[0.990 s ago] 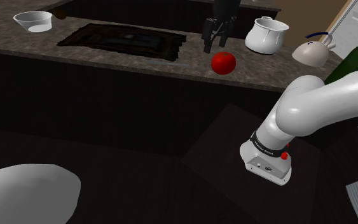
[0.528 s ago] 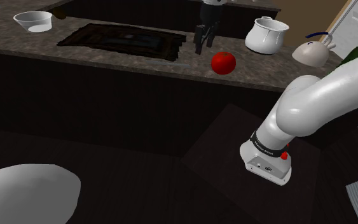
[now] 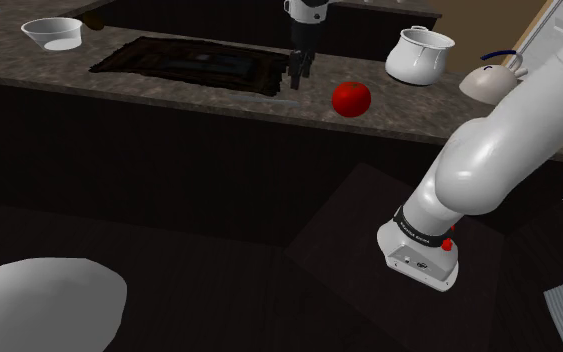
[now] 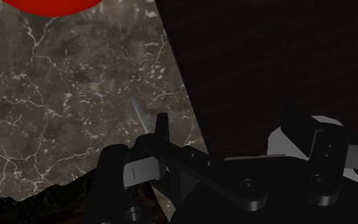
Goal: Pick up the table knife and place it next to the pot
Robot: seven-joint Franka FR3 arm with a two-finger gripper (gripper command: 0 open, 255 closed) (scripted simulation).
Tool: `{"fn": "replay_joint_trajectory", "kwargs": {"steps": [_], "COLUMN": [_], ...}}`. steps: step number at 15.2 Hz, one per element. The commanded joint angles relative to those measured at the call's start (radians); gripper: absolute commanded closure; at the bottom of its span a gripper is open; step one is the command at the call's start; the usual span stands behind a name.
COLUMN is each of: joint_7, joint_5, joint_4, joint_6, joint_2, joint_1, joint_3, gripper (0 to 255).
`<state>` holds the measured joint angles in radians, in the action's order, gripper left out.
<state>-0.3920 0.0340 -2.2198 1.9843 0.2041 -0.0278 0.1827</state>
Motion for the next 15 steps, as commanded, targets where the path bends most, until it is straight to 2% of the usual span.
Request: {"fn": "replay_joint_trajectory", "kwargs": {"steps": [1,10,15], "joint_7": [-0.067,-0.326,-0.336], "joint_5": [-0.007,-0.053,-0.058], "joint_4": [0.063,0.373,0.355], "joint_6": [0.019,0.065,0.114], "joint_2": [-0.085,-0.452,-0.483], "joint_1": [-0.004,0.009,0.012], "joint_3": [0.012,0.012,0.009], "gripper": [0,0,0]}}
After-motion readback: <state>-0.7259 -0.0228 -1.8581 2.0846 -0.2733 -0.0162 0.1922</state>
